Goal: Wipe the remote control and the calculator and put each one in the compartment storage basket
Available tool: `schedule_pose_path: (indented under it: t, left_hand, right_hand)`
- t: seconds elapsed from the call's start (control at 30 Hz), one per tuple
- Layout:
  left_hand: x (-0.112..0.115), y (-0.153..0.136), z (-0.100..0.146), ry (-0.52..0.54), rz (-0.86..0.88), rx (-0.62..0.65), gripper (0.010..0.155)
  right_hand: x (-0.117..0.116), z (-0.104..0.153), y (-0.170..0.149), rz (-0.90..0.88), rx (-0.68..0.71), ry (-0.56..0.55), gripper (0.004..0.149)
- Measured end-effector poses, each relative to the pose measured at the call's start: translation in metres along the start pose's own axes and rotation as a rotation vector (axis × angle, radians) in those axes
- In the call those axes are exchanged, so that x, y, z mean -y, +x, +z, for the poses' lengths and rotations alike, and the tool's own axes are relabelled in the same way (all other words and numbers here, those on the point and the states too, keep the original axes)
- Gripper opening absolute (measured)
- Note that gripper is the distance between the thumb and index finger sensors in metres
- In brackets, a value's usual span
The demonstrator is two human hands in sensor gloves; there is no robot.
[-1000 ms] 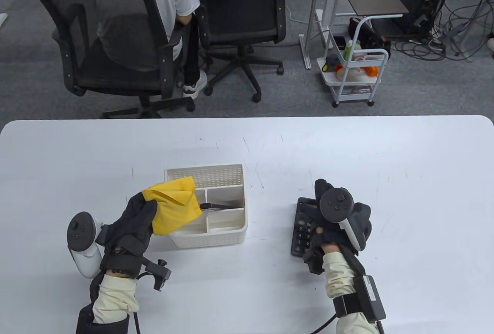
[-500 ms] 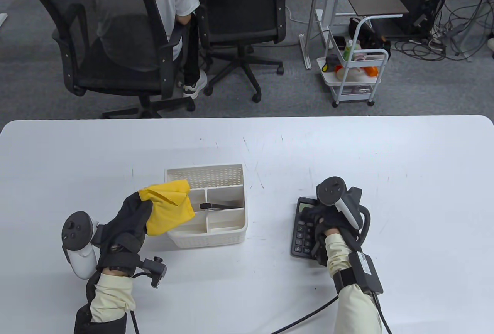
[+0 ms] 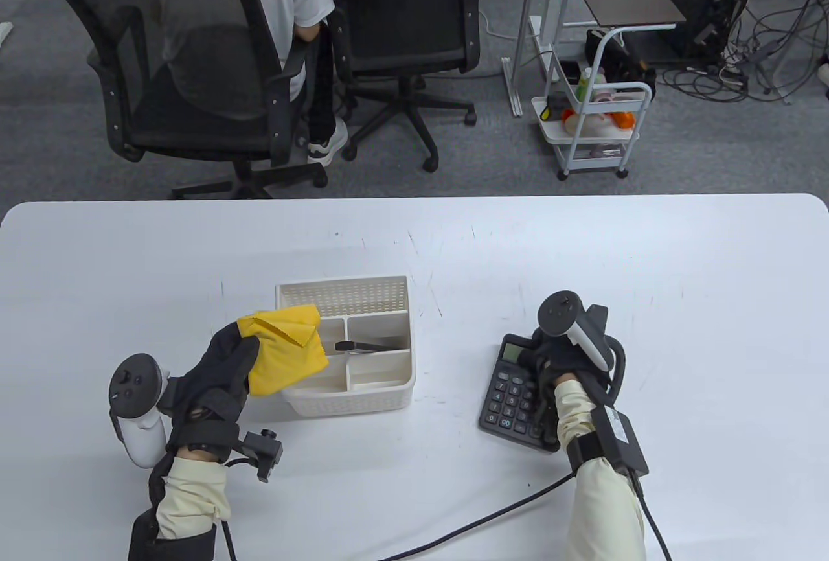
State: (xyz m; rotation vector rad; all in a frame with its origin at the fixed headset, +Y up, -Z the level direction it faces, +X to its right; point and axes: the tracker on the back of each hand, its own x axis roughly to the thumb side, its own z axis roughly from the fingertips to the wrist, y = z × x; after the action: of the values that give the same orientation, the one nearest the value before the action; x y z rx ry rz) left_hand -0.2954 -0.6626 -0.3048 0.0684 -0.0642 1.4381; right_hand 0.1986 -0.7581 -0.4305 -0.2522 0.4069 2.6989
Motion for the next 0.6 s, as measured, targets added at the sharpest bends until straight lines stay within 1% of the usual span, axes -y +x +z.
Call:
schedule_pose_path:
  t: [0.1, 0.2, 0.27, 0.37, 0.43, 0.47, 0.53, 0.6]
  left_hand:
    - [0.001, -0.001, 0.0, 0.001, -0.004, -0.007, 0.042]
    - [0.001, -0.001, 0.0, -0.004, -0.003, -0.008, 0.042]
    - [0.003, 0.0, 0.0, -0.003, 0.003, 0.005, 0.042]
    - [0.004, 0.001, -0.001, -0.02, 0.015, 0.016, 0.042]
    - [0.006, 0.002, -0.001, -0.023, 0.016, 0.02, 0.042]
    - [0.007, 0.002, 0.0, -0.027, 0.013, 0.023, 0.042]
    - [0.01, 0.003, -0.001, -0.034, 0.006, 0.03, 0.042]
    - [0.012, 0.004, -0.001, -0.049, 0.009, 0.036, 0.043]
  right_hand:
    - [0.006, 0.006, -0.002, -0.045, -0.003, 0.038, 0.058]
    - [0.015, 0.014, -0.005, -0.087, 0.003, 0.081, 0.048]
    - [0.021, 0.022, -0.005, -0.12, 0.036, 0.074, 0.046]
    - [0.027, 0.034, -0.003, -0.121, 0.062, 0.028, 0.046]
    - [0.03, 0.042, 0.0, -0.156, 0.083, 0.008, 0.045]
    - [0.033, 0.047, 0.001, -0.203, 0.106, 0.003, 0.045]
    - [0.037, 0.056, 0.005, -0.315, 0.174, 0.033, 0.045]
    - [0.043, 0.066, 0.011, -0.381, 0.235, 0.005, 0.045]
